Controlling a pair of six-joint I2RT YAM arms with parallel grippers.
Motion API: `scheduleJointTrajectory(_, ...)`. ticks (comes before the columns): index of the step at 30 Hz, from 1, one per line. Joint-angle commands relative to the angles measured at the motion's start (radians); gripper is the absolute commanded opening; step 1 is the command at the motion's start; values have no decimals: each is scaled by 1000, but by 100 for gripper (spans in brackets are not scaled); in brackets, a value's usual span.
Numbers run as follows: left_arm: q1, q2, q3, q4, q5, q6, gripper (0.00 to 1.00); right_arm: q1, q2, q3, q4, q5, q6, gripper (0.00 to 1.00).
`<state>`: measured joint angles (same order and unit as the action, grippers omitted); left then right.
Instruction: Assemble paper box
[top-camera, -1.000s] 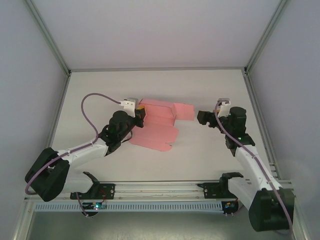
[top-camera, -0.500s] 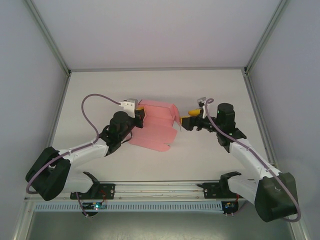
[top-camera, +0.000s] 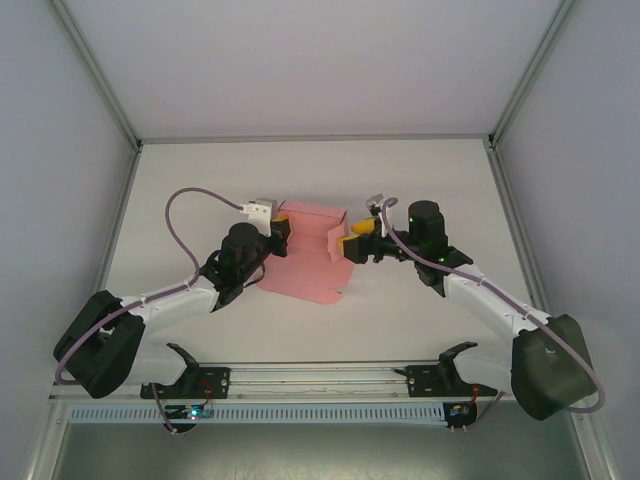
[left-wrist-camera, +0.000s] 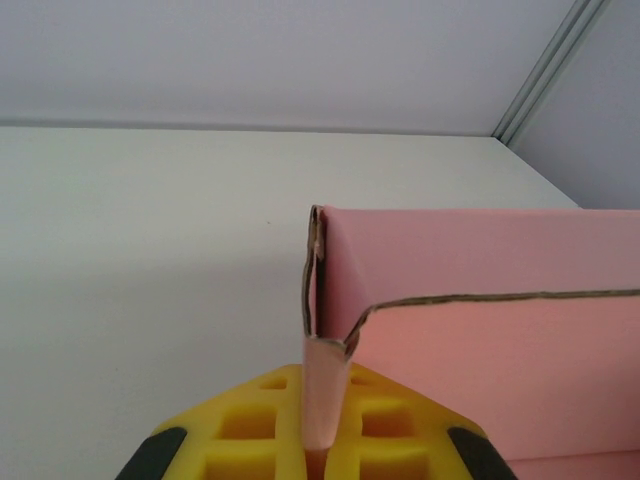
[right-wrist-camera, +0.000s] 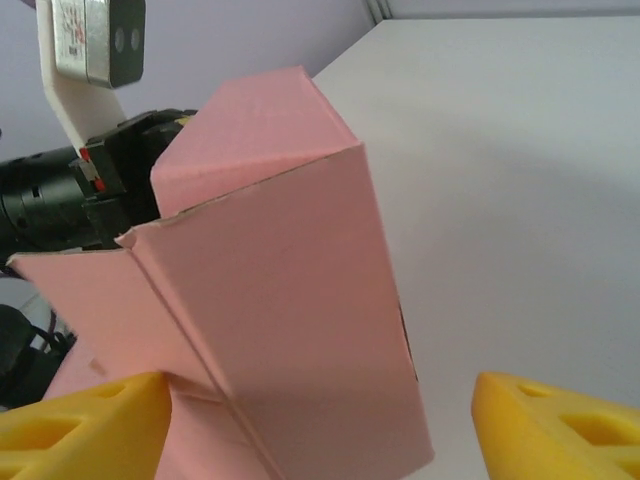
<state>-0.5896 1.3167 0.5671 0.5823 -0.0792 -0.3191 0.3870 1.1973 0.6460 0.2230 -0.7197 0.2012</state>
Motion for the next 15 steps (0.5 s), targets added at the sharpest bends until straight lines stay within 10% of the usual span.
scheduleJointTrajectory(1,-8,-13,25,8,-7,-13,0,29,19,35,23,41,-55,71)
scheduleJointTrajectory(10,-8,-12,29,8,3,-21,0,148,49,87,-62,342,-144,54)
scheduleJointTrajectory(15,-10,4,42,7,27,-45,0,261,94,108,-33,761,-136,27)
